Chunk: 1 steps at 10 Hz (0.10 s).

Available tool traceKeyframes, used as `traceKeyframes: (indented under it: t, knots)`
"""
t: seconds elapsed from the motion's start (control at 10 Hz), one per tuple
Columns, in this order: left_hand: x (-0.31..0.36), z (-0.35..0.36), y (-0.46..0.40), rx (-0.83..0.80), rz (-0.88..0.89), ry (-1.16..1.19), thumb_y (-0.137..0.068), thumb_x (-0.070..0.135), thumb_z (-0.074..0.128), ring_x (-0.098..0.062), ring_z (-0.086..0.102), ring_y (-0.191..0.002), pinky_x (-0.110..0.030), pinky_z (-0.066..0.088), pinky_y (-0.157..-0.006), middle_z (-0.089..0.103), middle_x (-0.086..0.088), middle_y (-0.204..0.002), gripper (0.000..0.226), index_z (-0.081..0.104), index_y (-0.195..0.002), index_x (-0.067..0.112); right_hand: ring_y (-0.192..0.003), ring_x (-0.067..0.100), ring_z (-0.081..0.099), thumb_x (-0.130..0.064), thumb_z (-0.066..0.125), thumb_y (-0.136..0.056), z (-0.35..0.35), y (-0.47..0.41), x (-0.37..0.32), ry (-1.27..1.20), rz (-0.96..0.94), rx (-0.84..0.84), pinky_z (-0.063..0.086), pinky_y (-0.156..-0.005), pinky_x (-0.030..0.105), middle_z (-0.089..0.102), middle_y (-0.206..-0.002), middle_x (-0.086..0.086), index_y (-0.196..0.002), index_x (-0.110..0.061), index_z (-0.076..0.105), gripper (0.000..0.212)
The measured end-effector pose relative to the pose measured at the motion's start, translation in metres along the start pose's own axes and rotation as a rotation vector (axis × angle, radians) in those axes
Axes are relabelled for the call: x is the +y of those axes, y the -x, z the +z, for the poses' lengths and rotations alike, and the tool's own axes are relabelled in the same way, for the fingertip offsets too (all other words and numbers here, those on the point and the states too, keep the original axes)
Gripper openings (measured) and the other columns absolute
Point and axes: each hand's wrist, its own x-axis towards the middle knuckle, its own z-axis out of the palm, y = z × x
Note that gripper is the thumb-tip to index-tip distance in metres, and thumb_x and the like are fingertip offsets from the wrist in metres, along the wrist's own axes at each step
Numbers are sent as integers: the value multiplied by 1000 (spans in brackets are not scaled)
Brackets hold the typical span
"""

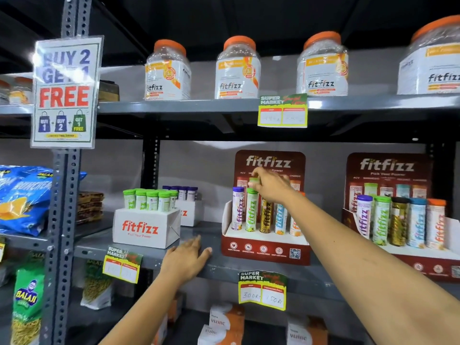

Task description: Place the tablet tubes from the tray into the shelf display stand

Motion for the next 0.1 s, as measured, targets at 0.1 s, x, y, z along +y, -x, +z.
traceKeyframes:
  t: [0.1]
  knots:
    - [28,-15,-10,266,79,69,-87,61,9,-16,11,-143,-42,11,-116,14,-2,-157,76,10,-149,17,-132,28,45,-35,45,-98,2,22,18,31,-18,292,35,-110,49,48,-144,8,-138,-18,40,44]
